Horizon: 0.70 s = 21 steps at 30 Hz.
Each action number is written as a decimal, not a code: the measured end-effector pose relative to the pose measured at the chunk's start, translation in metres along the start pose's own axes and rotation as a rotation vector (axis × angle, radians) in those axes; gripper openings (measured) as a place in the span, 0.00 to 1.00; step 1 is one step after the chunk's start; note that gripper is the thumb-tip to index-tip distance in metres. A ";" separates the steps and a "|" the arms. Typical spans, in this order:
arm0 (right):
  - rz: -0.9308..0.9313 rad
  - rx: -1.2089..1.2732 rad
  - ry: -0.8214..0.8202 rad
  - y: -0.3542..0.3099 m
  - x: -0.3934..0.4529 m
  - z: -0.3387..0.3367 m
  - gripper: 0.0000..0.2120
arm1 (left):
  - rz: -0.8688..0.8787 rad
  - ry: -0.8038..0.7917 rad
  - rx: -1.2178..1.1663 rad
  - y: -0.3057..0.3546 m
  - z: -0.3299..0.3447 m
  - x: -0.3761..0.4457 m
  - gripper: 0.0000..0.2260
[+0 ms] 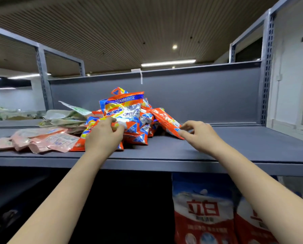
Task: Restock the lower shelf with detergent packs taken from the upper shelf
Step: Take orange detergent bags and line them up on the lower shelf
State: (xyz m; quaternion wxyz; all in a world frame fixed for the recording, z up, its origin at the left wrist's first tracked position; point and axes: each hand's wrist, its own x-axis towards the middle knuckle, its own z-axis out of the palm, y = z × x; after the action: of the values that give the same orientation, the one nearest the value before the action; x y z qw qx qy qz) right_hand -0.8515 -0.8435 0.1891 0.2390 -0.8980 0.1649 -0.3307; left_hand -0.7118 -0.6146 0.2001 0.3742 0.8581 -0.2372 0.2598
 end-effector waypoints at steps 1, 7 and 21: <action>0.041 0.005 0.001 -0.002 0.010 0.005 0.11 | -0.024 -0.002 0.002 -0.010 0.000 0.014 0.19; 0.268 -0.051 0.011 -0.013 0.060 0.043 0.14 | -0.077 -0.121 0.011 -0.055 0.017 0.084 0.29; 0.760 0.204 0.218 0.002 0.140 0.089 0.28 | -0.170 -0.174 -0.094 -0.082 0.054 0.135 0.45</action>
State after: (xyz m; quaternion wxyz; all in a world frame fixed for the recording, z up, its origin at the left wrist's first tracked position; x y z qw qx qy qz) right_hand -0.6898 -0.8806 0.2004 0.4133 -0.7043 0.4757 -0.3268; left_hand -0.5463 -0.6348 0.2094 0.4127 0.8758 -0.2072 0.1403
